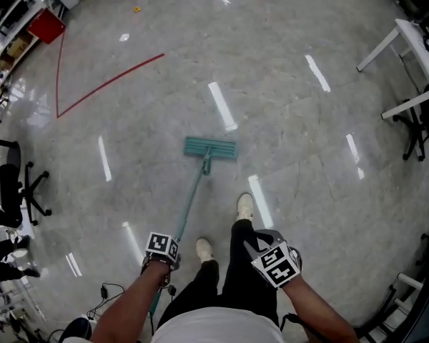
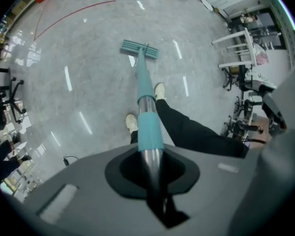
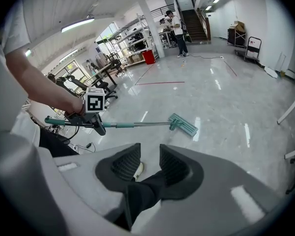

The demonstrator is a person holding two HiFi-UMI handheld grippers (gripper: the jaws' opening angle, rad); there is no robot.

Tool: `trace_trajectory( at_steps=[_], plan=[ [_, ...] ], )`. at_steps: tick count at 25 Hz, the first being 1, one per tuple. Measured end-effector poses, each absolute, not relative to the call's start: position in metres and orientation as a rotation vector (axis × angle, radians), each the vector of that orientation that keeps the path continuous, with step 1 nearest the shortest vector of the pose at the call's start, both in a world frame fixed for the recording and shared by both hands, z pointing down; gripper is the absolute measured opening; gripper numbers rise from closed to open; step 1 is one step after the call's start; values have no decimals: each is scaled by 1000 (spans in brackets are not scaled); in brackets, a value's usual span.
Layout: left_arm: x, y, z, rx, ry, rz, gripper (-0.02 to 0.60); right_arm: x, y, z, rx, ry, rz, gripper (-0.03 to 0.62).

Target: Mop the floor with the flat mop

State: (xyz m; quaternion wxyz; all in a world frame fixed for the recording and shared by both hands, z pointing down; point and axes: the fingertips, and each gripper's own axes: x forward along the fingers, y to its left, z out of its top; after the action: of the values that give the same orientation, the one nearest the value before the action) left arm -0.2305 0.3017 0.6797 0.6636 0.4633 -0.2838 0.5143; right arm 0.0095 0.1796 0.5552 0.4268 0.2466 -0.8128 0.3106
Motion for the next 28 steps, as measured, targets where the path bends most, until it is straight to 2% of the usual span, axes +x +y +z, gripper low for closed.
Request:
trace_trajectory(
  at_steps=[20,28],
  plan=[
    [-210,274,693,976,-617,1110,52,33,142,561,604,-1986,820,124],
    [-196,220,698,985,-640,1089,54,42,115,559,589,-1992,824,124]
  ],
)
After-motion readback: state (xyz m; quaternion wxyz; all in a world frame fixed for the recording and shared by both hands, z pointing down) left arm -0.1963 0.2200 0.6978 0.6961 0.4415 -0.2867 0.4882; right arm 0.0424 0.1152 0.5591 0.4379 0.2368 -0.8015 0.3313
